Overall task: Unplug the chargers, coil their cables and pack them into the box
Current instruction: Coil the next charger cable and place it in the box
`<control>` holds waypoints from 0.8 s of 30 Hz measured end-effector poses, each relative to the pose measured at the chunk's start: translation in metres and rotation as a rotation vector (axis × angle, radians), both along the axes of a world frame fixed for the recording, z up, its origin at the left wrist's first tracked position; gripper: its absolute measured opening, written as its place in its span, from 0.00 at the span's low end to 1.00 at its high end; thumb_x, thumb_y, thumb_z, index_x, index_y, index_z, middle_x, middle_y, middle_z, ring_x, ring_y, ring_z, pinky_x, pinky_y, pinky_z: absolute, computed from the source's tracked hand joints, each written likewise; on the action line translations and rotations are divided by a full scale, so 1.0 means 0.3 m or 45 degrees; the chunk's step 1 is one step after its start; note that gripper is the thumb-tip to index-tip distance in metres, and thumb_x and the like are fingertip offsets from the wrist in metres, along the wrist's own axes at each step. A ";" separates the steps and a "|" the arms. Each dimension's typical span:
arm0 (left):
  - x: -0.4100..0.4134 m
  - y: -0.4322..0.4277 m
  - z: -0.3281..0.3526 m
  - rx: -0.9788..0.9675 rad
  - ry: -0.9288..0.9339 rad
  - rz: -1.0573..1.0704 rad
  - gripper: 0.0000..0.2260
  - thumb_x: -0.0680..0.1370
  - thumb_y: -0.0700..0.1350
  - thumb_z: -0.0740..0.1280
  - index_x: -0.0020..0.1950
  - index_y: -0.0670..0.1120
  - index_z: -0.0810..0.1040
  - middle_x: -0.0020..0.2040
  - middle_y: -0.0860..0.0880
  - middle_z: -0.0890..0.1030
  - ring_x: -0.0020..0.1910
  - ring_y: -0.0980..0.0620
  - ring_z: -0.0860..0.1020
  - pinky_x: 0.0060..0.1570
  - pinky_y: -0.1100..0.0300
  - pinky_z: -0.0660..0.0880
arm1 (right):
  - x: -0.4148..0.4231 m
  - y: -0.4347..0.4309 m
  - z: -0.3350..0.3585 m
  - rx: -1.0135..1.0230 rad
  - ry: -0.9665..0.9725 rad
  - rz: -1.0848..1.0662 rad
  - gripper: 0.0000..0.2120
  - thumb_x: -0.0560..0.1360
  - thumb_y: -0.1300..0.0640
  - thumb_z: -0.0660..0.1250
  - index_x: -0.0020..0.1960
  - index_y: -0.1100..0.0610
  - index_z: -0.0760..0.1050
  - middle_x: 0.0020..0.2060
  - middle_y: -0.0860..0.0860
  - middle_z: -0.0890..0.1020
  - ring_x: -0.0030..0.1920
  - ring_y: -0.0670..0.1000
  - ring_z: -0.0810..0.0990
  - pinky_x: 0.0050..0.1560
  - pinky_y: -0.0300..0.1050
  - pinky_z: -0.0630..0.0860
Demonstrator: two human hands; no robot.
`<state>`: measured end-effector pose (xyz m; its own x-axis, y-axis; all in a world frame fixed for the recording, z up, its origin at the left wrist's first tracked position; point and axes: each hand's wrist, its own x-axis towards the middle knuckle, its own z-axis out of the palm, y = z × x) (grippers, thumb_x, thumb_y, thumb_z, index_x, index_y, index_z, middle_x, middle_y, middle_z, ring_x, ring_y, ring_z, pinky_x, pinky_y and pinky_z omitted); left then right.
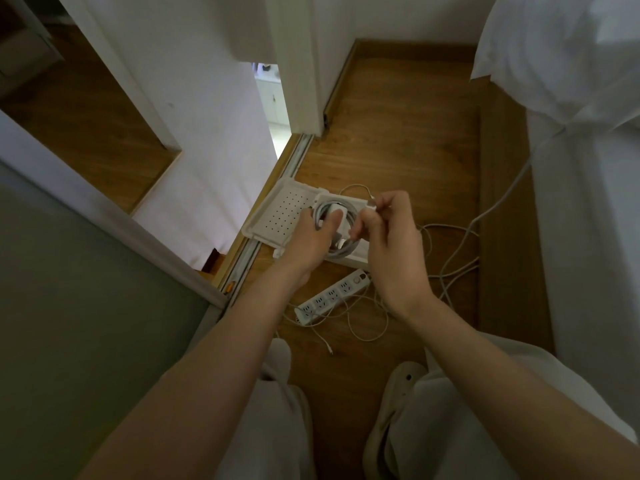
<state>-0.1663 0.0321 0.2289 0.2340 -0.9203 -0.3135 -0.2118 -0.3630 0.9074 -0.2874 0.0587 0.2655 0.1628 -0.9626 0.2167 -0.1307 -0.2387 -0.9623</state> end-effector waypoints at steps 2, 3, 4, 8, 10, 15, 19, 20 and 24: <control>0.004 -0.004 -0.017 -0.021 -0.100 -0.026 0.19 0.76 0.54 0.63 0.62 0.43 0.70 0.53 0.44 0.79 0.50 0.48 0.80 0.52 0.45 0.79 | 0.000 0.024 0.005 -0.079 0.102 0.102 0.08 0.80 0.64 0.56 0.46 0.51 0.64 0.35 0.49 0.75 0.34 0.45 0.74 0.32 0.33 0.71; 0.009 -0.005 -0.024 -0.010 -0.156 -0.022 0.18 0.77 0.52 0.63 0.61 0.42 0.69 0.53 0.44 0.79 0.49 0.48 0.79 0.52 0.46 0.79 | 0.001 0.037 0.009 -0.104 0.146 0.170 0.09 0.79 0.63 0.57 0.46 0.50 0.64 0.35 0.48 0.75 0.33 0.43 0.74 0.31 0.32 0.70; 0.011 -0.006 -0.022 -0.023 -0.201 -0.014 0.17 0.78 0.51 0.63 0.60 0.41 0.68 0.53 0.44 0.78 0.48 0.48 0.79 0.51 0.48 0.79 | -0.001 0.047 0.012 -0.123 0.176 0.215 0.11 0.79 0.63 0.57 0.45 0.48 0.63 0.35 0.47 0.75 0.33 0.41 0.74 0.30 0.30 0.69; 0.006 -0.006 -0.003 -0.085 -0.097 0.092 0.18 0.80 0.52 0.59 0.64 0.41 0.67 0.55 0.45 0.77 0.51 0.48 0.80 0.48 0.53 0.80 | -0.021 0.036 0.029 -0.102 0.033 0.112 0.12 0.79 0.64 0.57 0.46 0.47 0.64 0.36 0.47 0.75 0.33 0.38 0.75 0.33 0.29 0.71; 0.002 -0.004 0.012 -0.053 0.031 0.149 0.21 0.79 0.56 0.58 0.65 0.44 0.67 0.57 0.45 0.77 0.54 0.48 0.79 0.52 0.47 0.79 | -0.032 0.009 0.035 -0.003 -0.119 -0.011 0.08 0.79 0.64 0.57 0.47 0.51 0.66 0.35 0.49 0.75 0.34 0.41 0.74 0.38 0.34 0.75; -0.015 0.001 0.005 -0.029 0.089 0.138 0.21 0.78 0.59 0.57 0.64 0.45 0.67 0.57 0.42 0.77 0.55 0.43 0.78 0.55 0.39 0.76 | -0.071 -0.090 0.019 0.438 -0.313 -0.377 0.04 0.80 0.58 0.57 0.48 0.55 0.68 0.37 0.50 0.76 0.34 0.45 0.76 0.36 0.34 0.77; -0.036 0.006 0.011 -0.081 0.068 0.037 0.13 0.81 0.53 0.57 0.61 0.47 0.67 0.56 0.42 0.77 0.54 0.44 0.77 0.57 0.43 0.76 | -0.092 -0.161 -0.023 0.917 -0.205 -0.404 0.09 0.81 0.58 0.56 0.57 0.61 0.70 0.40 0.50 0.73 0.35 0.44 0.72 0.36 0.37 0.72; -0.039 0.009 0.012 -0.111 0.063 -0.009 0.13 0.82 0.53 0.56 0.61 0.47 0.67 0.55 0.43 0.77 0.53 0.45 0.78 0.56 0.44 0.76 | -0.097 -0.175 -0.021 1.051 -0.193 -0.370 0.09 0.81 0.60 0.56 0.58 0.62 0.70 0.41 0.51 0.73 0.36 0.45 0.70 0.35 0.37 0.71; -0.041 0.025 0.019 -0.242 0.004 -0.165 0.09 0.82 0.51 0.56 0.59 0.49 0.67 0.51 0.46 0.77 0.49 0.52 0.78 0.54 0.51 0.77 | -0.124 -0.203 -0.014 1.236 -0.105 -0.076 0.15 0.79 0.69 0.56 0.63 0.64 0.71 0.45 0.53 0.75 0.41 0.46 0.71 0.36 0.37 0.70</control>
